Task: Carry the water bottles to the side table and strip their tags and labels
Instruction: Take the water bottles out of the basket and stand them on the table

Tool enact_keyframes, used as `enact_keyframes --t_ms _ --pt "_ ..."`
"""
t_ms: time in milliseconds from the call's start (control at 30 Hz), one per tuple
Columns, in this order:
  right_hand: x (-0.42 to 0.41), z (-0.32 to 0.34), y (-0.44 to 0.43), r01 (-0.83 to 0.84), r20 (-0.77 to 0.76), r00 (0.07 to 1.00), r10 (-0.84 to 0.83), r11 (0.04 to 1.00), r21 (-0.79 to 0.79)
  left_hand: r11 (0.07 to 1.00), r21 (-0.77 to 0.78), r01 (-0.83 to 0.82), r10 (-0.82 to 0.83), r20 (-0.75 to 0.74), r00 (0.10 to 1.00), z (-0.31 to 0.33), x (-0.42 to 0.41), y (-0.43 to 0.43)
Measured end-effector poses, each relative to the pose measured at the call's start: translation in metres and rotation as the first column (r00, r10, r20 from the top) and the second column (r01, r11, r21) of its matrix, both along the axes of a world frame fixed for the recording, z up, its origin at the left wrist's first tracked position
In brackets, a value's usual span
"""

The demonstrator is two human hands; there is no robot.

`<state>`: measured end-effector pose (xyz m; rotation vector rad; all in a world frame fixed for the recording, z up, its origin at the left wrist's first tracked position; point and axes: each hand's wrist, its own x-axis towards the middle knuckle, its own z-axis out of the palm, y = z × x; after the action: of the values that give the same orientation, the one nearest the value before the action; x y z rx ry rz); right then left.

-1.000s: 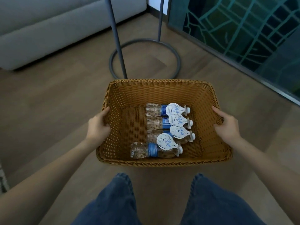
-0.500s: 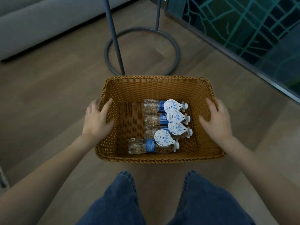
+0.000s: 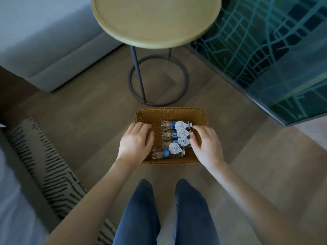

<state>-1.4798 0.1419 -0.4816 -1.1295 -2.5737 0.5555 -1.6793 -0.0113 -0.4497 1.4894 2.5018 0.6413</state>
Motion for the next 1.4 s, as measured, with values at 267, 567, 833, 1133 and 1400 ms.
enact_keyframes --t_ms 267,567,833,1133,1400 --pt "0.016 0.264 -0.082 0.010 -0.002 1.000 -0.010 0.999 -0.039 0.993 -0.084 0.084 -0.079 0.060 0.995 0.261 0.042 -0.060" --pt "0.030 0.345 -0.137 -0.012 -0.005 1.000 0.012 0.999 -0.052 0.950 -0.210 0.230 -0.237 -0.007 0.972 0.341 0.039 -0.113" --pt "0.035 0.337 -0.128 0.136 0.034 0.990 -0.134 0.989 -0.064 0.908 -0.320 0.272 -0.273 0.041 0.961 0.333 0.023 -0.091" --pt "0.031 0.336 -0.050 0.312 0.111 0.947 -0.303 0.947 -0.081 0.862 -0.298 0.411 -0.428 0.007 0.904 0.332 -0.004 0.028" --pt "-0.009 0.337 -0.026 0.580 0.091 0.814 -0.573 0.811 -0.081 0.753 -0.269 0.601 -0.615 0.037 0.787 0.325 -0.055 0.102"
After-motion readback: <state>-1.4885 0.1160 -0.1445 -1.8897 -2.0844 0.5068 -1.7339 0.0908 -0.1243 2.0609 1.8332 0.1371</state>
